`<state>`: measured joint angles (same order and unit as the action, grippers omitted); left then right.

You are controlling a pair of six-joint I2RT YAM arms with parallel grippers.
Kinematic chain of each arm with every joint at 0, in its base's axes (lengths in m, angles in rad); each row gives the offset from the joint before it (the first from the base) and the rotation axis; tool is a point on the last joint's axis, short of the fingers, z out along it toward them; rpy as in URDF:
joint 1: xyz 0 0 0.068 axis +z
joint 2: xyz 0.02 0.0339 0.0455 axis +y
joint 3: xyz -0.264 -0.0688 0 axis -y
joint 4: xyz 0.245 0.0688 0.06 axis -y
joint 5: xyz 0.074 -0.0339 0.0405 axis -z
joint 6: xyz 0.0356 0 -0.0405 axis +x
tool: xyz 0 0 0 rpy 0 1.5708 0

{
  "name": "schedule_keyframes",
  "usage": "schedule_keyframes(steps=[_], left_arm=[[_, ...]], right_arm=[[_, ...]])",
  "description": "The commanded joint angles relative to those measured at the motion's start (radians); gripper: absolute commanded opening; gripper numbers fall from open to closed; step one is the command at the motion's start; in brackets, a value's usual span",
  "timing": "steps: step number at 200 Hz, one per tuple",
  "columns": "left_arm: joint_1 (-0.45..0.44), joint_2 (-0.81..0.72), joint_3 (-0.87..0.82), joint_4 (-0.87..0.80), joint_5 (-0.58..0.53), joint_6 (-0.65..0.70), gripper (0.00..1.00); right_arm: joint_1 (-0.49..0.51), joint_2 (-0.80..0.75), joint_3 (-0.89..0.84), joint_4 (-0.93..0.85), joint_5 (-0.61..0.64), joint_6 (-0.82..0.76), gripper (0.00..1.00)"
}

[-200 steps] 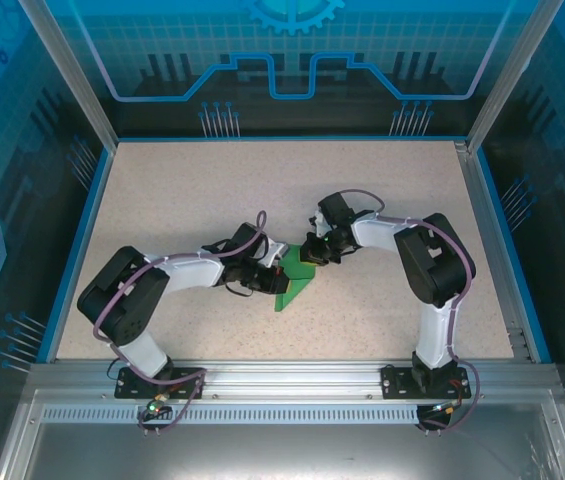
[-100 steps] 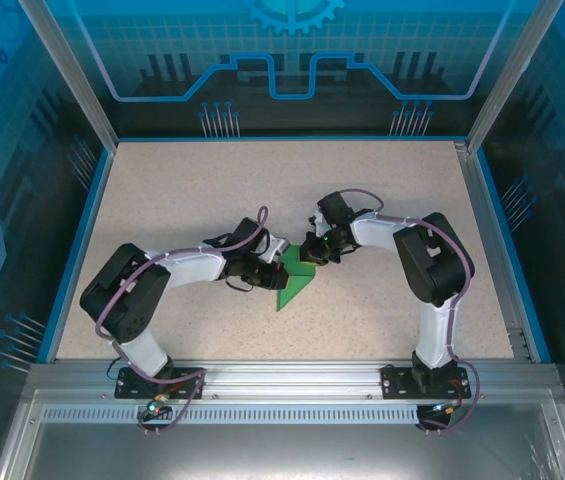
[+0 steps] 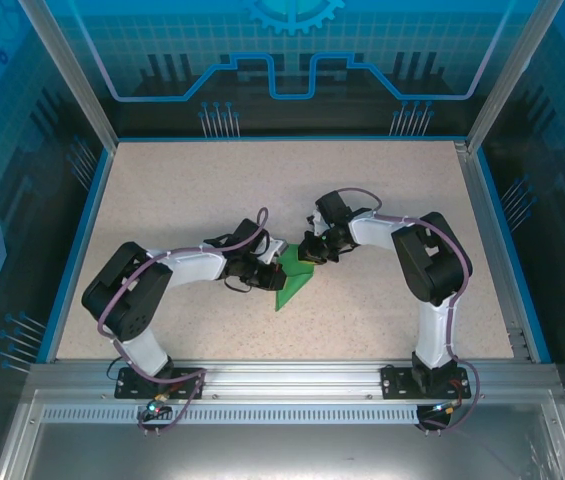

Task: Fold a paper plane with a square sheet of paper (pick it up from the middle)
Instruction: Third fold the triangle at the center of the table.

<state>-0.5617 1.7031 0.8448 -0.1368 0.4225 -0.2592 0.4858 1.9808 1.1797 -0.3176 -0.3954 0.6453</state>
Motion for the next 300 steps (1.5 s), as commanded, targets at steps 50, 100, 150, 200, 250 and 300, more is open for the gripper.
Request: schedule_keyframes(steps=[50, 100, 150, 200, 250, 300], left_arm=[[0.016, 0.029, 0.017, 0.000, -0.026, 0.034, 0.09], [0.018, 0.048, 0.024, 0.029, -0.011, 0.033, 0.09], [0.017, 0.045, 0.032, 0.032, -0.001, 0.038, 0.10], [0.020, 0.051, 0.030, 0.022, -0.013, 0.046, 0.10], [0.019, 0.034, 0.023, 0.040, -0.003, 0.049, 0.11], [0.020, 0.041, 0.018, 0.063, 0.020, 0.047, 0.12]], right_arm=[[0.022, 0.046, -0.009, -0.065, 0.068, -0.022, 0.11], [0.023, 0.044, -0.014, -0.065, 0.071, -0.020, 0.11], [0.023, 0.056, -0.020, -0.059, 0.069, -0.019, 0.11], [0.024, 0.053, -0.022, -0.066, 0.082, -0.020, 0.11], [0.023, 0.059, -0.023, -0.067, 0.082, -0.019, 0.11], [0.023, 0.055, -0.022, -0.071, 0.088, -0.018, 0.11]])
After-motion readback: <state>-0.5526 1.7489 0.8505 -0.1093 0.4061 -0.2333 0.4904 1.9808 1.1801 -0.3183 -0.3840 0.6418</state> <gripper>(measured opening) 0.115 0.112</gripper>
